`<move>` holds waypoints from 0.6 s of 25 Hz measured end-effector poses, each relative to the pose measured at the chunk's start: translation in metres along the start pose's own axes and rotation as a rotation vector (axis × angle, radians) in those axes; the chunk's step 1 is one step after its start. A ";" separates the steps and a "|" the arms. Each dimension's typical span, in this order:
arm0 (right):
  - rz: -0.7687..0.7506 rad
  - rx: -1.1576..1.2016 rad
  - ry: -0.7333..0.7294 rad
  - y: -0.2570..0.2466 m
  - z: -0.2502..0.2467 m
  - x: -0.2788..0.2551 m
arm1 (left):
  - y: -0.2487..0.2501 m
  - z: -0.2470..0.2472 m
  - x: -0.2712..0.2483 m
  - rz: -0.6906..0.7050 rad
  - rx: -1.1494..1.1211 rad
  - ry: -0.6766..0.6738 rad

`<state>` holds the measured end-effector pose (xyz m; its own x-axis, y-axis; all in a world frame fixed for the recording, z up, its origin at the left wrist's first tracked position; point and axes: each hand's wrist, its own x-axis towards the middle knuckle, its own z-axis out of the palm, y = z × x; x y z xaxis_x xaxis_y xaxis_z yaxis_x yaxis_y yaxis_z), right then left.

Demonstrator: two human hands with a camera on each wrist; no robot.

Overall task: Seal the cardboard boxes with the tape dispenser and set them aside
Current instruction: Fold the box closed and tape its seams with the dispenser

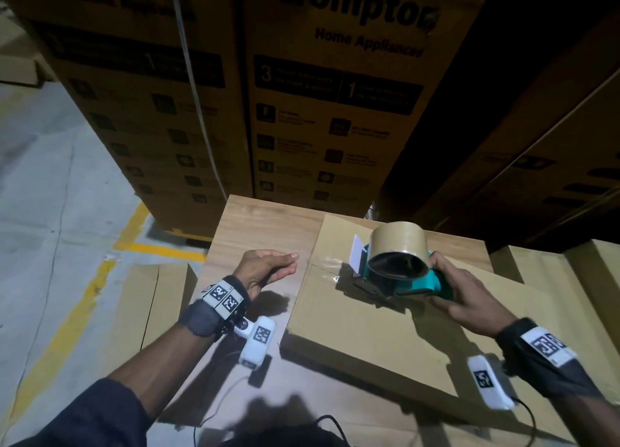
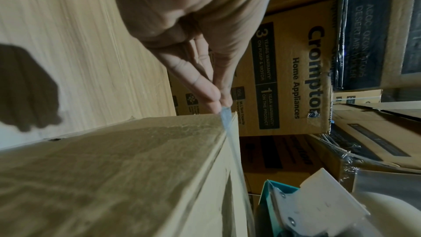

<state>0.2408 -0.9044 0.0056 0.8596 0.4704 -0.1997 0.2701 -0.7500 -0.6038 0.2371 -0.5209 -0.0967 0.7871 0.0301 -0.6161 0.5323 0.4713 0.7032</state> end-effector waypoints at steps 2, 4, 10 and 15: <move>0.007 -0.006 0.002 0.000 0.002 0.001 | -0.001 0.000 0.003 -0.004 0.018 -0.002; 0.011 -0.012 0.000 0.000 0.002 0.002 | -0.003 -0.001 0.008 -0.014 0.031 -0.002; 0.039 -0.027 -0.016 0.006 0.008 0.007 | -0.014 0.006 0.013 -0.066 0.084 -0.013; 0.056 -0.050 -0.011 0.007 0.015 0.009 | -0.019 0.013 0.017 -0.046 0.186 0.006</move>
<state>0.2443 -0.8984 -0.0119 0.8691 0.4322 -0.2405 0.2439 -0.7975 -0.5519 0.2444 -0.5405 -0.1158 0.7590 0.0178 -0.6508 0.6166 0.3016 0.7273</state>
